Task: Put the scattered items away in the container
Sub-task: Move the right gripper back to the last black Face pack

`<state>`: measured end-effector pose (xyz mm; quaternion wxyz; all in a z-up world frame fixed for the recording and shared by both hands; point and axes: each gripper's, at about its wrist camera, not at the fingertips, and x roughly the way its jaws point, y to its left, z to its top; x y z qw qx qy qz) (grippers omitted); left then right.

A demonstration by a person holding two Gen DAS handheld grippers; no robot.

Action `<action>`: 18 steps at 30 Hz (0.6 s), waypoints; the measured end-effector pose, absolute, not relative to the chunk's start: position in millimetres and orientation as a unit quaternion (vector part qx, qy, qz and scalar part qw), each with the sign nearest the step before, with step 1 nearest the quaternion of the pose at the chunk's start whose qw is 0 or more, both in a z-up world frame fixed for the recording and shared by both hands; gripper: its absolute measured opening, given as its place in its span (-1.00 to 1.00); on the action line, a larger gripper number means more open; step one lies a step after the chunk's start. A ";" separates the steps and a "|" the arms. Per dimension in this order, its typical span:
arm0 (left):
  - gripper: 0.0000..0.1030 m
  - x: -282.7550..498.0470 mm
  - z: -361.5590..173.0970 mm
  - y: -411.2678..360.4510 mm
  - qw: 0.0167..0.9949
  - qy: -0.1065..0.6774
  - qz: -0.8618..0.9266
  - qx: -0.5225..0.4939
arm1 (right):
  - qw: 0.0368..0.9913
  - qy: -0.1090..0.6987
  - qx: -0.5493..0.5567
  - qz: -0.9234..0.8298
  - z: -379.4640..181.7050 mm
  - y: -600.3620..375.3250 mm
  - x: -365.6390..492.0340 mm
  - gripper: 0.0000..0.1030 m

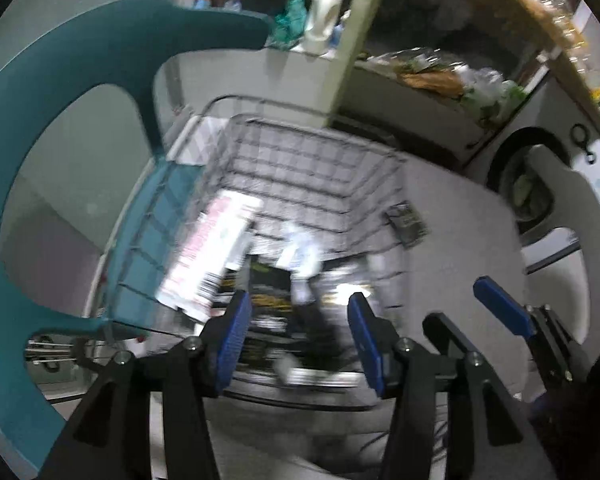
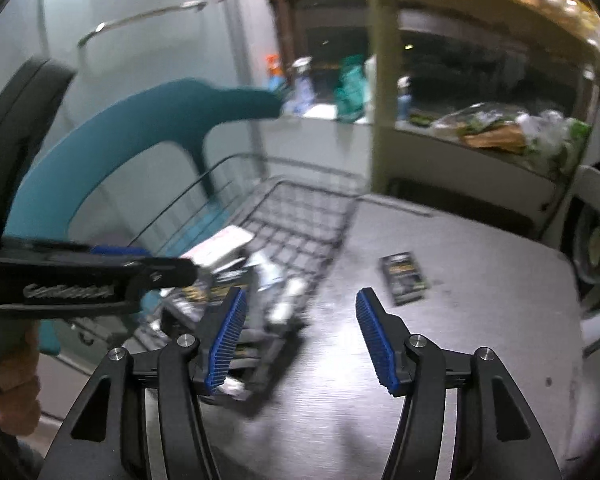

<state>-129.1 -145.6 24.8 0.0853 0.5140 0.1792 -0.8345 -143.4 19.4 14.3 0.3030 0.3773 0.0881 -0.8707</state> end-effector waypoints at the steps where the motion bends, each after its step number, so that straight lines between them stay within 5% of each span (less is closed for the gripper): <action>1: 0.10 -130.5 28.1 -132.5 0.079 0.182 -0.837 0.511 | 0.290 0.089 0.377 -0.875 15.7 33.8 -148.8 0.11; 11: 0.10 -153.7 -11.7 3.6 0.060 0.192 -0.828 0.523 | 0.229 0.093 0.410 -0.878 -43.4 142.9 -190.9 0.12; 18: 0.11 -164.4 -76.2 15.8 0.198 0.199 -0.801 0.528 | 0.302 0.082 0.446 -0.839 -106.3 155.4 -217.7 0.12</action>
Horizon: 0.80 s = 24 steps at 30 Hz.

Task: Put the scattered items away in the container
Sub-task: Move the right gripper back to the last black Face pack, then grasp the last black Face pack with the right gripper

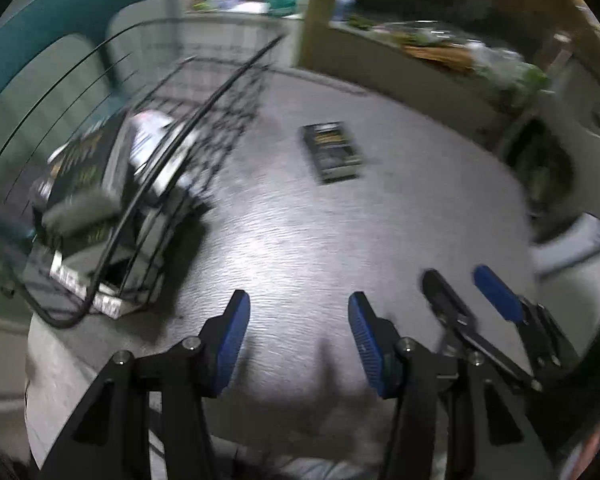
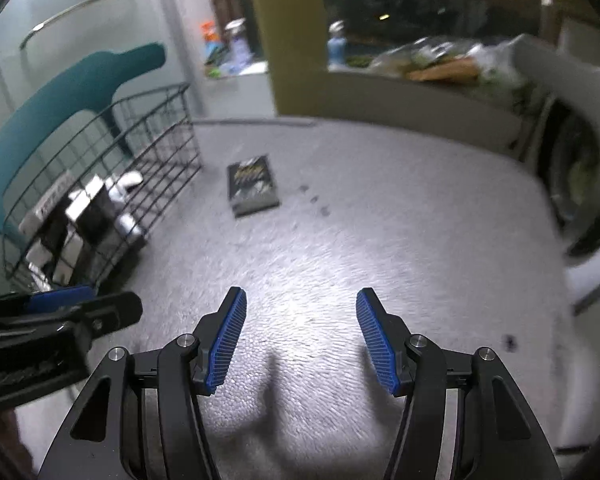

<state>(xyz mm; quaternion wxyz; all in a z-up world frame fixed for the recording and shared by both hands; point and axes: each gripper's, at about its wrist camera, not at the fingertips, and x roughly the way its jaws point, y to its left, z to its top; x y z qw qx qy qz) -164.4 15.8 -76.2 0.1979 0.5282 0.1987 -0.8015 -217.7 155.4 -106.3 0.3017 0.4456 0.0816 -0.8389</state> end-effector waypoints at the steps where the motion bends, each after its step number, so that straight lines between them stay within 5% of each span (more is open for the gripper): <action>1: 0.11 -165.3 -82.4 13.8 0.214 0.203 -0.799 0.525 | 0.315 0.089 0.448 -0.832 -113.1 151.9 -222.5 0.12; 12: 0.11 -176.6 -118.7 -8.1 0.362 0.250 -0.754 0.488 | 0.402 0.143 0.413 -0.805 -131.3 98.6 -267.9 0.12; 24: 0.10 -185.2 -136.7 -26.4 0.376 0.274 -0.740 0.485 | 0.408 0.143 0.417 -0.800 -151.2 57.1 -302.5 0.12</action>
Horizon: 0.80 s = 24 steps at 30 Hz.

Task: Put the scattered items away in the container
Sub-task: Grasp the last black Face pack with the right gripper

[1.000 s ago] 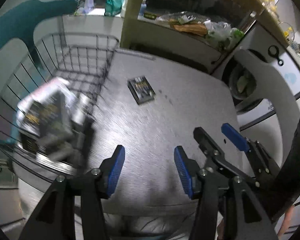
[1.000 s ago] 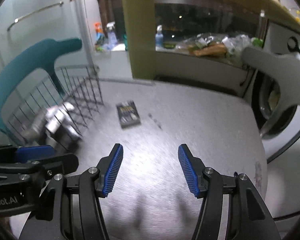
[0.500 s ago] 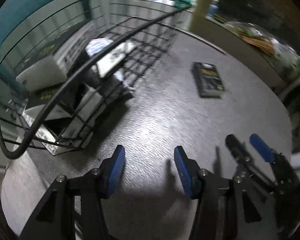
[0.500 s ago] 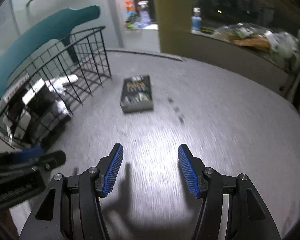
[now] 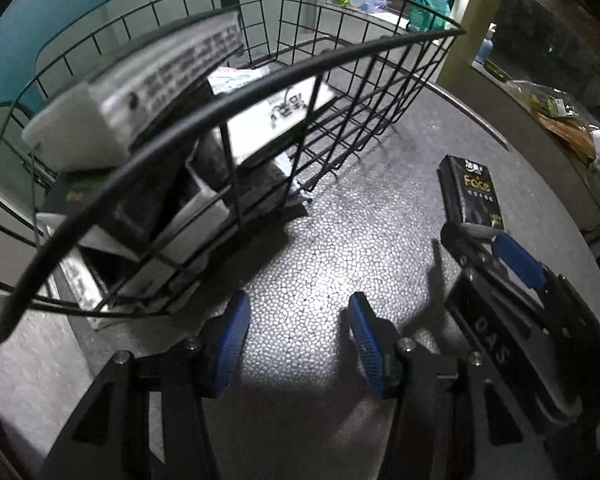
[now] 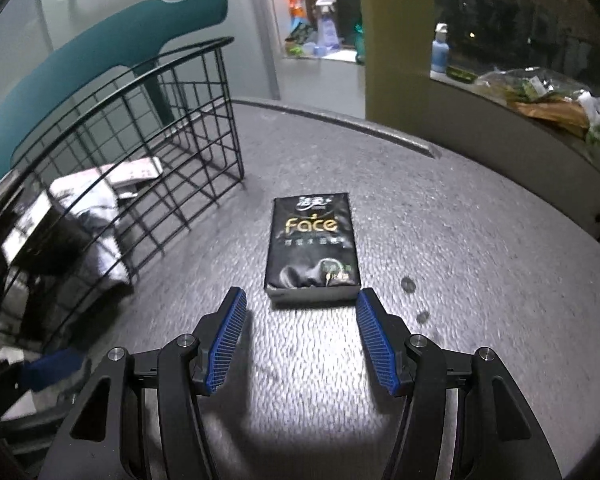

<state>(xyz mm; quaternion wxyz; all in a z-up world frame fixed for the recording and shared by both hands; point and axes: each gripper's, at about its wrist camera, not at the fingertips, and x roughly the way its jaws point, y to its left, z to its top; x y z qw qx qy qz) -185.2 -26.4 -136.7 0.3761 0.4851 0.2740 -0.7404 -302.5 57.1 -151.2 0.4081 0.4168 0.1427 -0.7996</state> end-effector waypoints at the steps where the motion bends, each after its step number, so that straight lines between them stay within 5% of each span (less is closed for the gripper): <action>1: 0.10 -185.6 -137.8 -27.8 0.375 0.276 -0.740 0.486 | 0.406 0.144 0.416 -0.801 -151.7 54.6 -304.3 0.13; 19: 0.11 -189.3 -138.7 -42.1 0.372 0.286 -0.739 0.484 | 0.400 0.168 0.402 -0.806 -153.8 14.4 -329.7 0.13; 24: 0.11 -187.3 -135.8 -44.3 0.371 0.285 -0.742 0.481 | 0.398 0.151 0.417 -0.803 -150.9 27.6 -318.6 -0.07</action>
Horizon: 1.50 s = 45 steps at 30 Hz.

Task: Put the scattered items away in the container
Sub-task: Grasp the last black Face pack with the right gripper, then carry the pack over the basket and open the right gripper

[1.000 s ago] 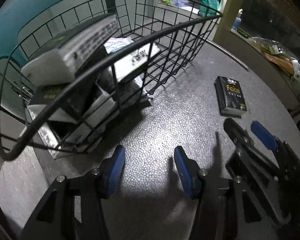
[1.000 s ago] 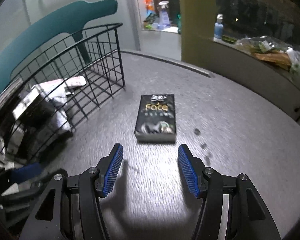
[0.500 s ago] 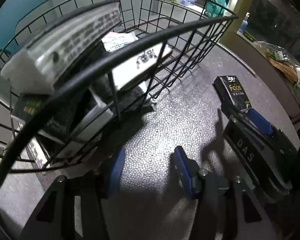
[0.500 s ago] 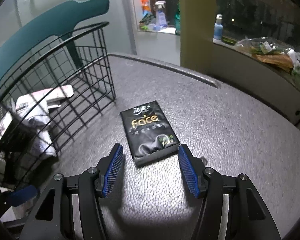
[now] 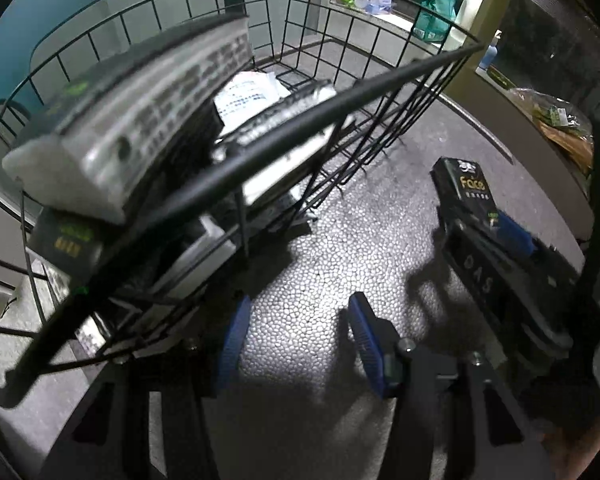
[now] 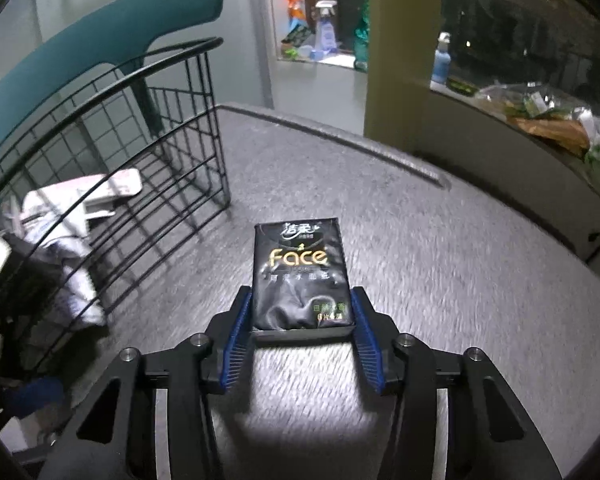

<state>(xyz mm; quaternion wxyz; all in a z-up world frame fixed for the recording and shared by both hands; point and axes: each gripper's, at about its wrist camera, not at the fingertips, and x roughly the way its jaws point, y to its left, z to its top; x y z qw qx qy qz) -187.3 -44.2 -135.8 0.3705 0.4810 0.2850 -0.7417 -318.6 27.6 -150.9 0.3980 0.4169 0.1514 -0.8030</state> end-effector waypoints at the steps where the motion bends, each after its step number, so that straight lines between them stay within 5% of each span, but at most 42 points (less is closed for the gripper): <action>1: 0.10 -186.7 -135.4 -44.1 0.369 0.285 -0.742 0.482 | 0.397 0.142 0.422 -0.803 -150.0 33.3 -314.7 -0.07; 20: 0.10 -163.4 -98.5 -6.8 0.228 0.225 -0.794 0.517 | 0.202 0.088 0.391 -0.894 -64.9 152.8 -198.6 -0.07; 31: 0.09 -119.6 17.3 -63.5 0.206 0.185 -0.852 0.444 | 0.279 0.061 0.328 -0.901 45.7 86.2 -158.1 -0.06; 45: 0.10 -60.2 17.4 -196.0 0.335 0.175 -0.796 0.473 | 0.372 0.156 0.404 -0.821 -11.7 -74.6 -118.6 -0.06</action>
